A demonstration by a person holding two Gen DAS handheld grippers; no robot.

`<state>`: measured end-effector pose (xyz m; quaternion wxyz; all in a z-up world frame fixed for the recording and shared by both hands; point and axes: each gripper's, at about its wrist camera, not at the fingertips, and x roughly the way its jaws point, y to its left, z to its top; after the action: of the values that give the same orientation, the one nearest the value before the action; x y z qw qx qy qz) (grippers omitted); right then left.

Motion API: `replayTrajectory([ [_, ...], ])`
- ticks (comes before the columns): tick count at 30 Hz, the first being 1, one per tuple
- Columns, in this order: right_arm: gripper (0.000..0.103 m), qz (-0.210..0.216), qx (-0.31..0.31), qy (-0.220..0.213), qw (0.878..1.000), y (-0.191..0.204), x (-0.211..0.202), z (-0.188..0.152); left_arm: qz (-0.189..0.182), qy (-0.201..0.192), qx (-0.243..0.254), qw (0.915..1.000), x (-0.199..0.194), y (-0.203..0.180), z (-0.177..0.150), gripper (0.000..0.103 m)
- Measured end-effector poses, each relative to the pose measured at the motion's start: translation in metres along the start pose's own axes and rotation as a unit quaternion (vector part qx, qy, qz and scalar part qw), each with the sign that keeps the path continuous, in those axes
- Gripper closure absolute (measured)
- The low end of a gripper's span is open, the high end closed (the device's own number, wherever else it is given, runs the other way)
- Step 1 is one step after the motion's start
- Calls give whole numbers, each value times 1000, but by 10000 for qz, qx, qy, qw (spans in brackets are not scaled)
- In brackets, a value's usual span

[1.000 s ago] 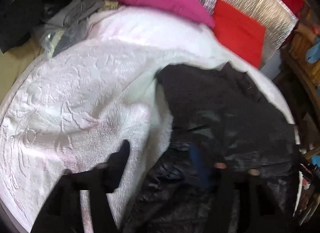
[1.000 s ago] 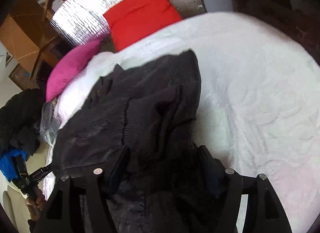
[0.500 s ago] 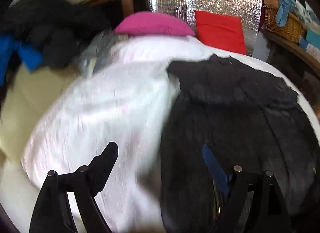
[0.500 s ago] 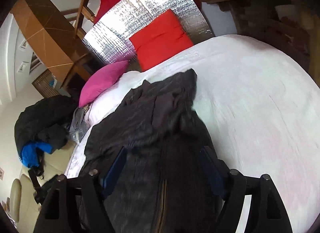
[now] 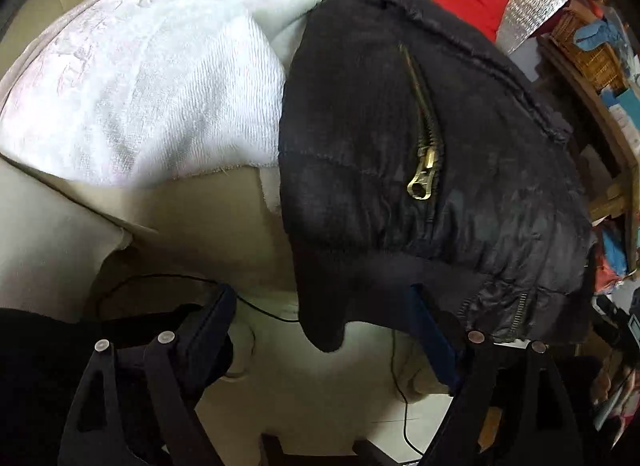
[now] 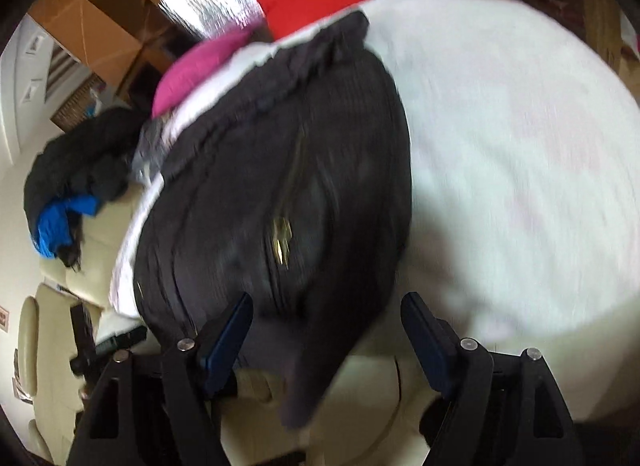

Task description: Fold large clothes

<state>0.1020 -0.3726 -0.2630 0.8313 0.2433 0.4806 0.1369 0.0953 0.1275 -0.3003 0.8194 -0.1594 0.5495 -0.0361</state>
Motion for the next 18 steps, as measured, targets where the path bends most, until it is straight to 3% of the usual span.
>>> replayTrajectory([
  [3,23,-88,18,377,9992,-2,17,-9,-112,55,29,9999,7,0,-2,17],
  [4,23,-150,0,471,9988,-1,23,-12,-159,66,54,9998,8,0,-3,29],
  [5,23,-191,-20,579,9981,0,32,-12,-204,73,81,9997,9,0,-4,54],
  [7,24,-238,19,743,9970,2,46,-15,-314,172,152,9992,13,-1,-7,73],
  [8,24,-235,68,789,9966,3,52,-16,-286,168,170,9993,13,-1,-9,73],
  [10,35,-201,200,804,9964,6,61,-18,-344,200,140,9991,12,1,-11,73],
  [11,48,-223,181,854,9959,9,63,-20,-372,209,107,9990,14,2,-10,66],
  [12,51,-277,105,917,9953,13,64,-21,-417,235,62,9988,14,4,-10,57],
  [13,51,-355,47,900,9953,18,63,-22,-393,302,7,9988,18,7,-8,29],
  [14,51,-366,25,861,9956,19,61,-23,-292,307,-58,9991,22,12,-2,18],
  [18,49,-286,378,847,9953,7,65,-22,-325,284,-70,9990,25,19,0,18],
])
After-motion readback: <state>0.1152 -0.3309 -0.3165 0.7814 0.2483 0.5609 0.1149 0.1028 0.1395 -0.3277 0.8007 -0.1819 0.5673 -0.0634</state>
